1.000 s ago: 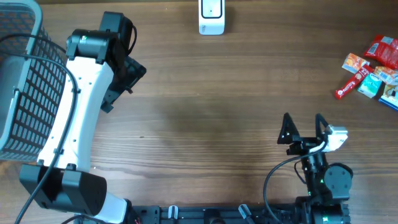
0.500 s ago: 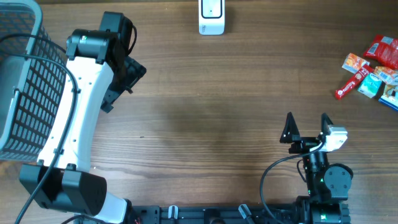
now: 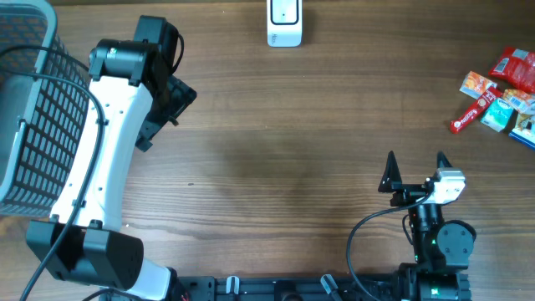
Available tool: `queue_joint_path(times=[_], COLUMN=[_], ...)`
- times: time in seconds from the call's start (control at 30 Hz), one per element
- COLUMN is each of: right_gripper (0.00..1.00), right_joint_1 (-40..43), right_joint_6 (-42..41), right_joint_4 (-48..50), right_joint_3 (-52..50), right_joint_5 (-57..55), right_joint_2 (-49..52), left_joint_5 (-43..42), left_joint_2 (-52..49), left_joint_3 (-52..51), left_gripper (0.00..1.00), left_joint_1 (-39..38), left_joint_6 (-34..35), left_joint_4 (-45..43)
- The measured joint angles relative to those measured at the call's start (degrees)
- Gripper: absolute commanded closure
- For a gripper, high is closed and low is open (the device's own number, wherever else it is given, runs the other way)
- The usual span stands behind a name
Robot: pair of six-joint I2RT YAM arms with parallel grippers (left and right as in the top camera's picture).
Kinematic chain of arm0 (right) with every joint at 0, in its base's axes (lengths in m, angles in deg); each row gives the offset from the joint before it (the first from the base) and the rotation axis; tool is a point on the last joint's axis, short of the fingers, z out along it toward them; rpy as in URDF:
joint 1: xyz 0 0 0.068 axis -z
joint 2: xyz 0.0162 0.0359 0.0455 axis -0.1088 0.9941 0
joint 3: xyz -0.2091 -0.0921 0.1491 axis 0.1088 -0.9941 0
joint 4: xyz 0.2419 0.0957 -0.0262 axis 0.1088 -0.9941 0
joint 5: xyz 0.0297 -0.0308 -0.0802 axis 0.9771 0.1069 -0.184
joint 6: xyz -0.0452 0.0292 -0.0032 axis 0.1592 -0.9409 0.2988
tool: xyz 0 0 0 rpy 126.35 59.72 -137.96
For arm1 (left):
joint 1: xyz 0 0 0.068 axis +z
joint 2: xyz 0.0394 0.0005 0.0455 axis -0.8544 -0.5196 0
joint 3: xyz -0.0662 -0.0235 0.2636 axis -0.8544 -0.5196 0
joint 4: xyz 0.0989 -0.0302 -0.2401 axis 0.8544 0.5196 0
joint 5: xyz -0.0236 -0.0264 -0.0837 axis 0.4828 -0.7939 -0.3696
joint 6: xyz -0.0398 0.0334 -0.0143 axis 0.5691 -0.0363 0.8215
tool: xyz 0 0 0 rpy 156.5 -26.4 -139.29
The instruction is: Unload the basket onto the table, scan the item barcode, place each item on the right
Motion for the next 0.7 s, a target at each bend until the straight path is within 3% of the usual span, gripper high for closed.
queue_joint_path(times=[0.7], right_gripper=[0.0], right_joint_1=[0.0], right_joint_6=[1.8], right_joint_4=[0.0], right_joint_3=[0.0], right_joint_5=[0.0], right_joint_2=[0.0], left_joint_5=[0.0], left_joint_2=[0.0], left_joint_3=[0.0], left_gripper=[0.0], left_joint_1=[0.0], left_joint_6=[0.0], left_joint_4=[0.0])
